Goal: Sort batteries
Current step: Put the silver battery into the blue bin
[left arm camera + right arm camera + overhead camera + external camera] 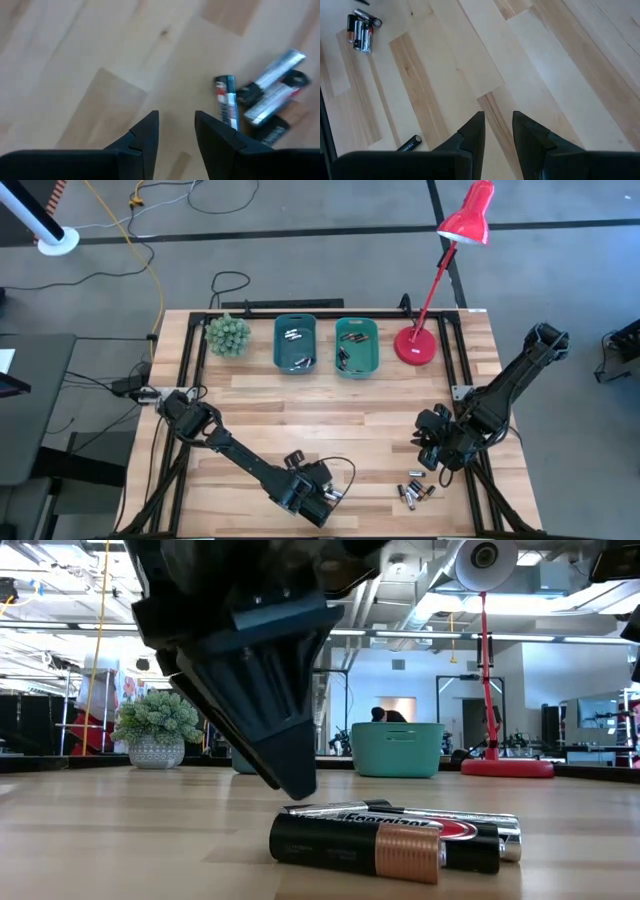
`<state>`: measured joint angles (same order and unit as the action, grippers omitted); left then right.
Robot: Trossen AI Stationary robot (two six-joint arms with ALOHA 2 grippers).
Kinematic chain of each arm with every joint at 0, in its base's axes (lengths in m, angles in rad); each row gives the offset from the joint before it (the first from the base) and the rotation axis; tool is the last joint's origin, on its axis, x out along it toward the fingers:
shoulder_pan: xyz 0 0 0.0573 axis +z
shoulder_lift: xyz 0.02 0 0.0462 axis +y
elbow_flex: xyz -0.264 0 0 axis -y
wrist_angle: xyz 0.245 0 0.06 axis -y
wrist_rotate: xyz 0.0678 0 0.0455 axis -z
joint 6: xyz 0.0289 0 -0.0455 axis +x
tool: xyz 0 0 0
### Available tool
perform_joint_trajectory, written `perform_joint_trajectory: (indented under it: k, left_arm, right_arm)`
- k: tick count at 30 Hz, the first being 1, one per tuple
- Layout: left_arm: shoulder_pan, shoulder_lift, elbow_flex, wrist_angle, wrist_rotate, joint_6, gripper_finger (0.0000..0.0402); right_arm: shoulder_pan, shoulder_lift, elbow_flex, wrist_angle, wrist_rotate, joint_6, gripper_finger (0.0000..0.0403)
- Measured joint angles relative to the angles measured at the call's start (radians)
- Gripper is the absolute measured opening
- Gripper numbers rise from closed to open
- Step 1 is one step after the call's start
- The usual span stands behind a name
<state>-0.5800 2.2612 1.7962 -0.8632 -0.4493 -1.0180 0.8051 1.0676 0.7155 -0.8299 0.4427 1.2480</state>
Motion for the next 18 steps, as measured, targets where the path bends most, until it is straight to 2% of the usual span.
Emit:
perform_joint_trajectory:
  k: [7,12,18]
  left_arm:
    - [0.0,0.0,0.0,0.033,-0.024,-0.094,0.0123]
    - [-0.005,0.0,0.0,0.14,-0.022,-0.003,0.0123]
    - [-0.006,0.0,0.0,0.138,-0.014,0.024,0.0123]
  right_arm:
    - [0.0,0.0,0.0,0.0,0.0,0.0,0.0116]
    - [0.0,0.0,0.0,0.001,0.0,0.0,0.0116]
    - [0.0,0.0,0.0,0.001,0.0,0.0,0.0116]
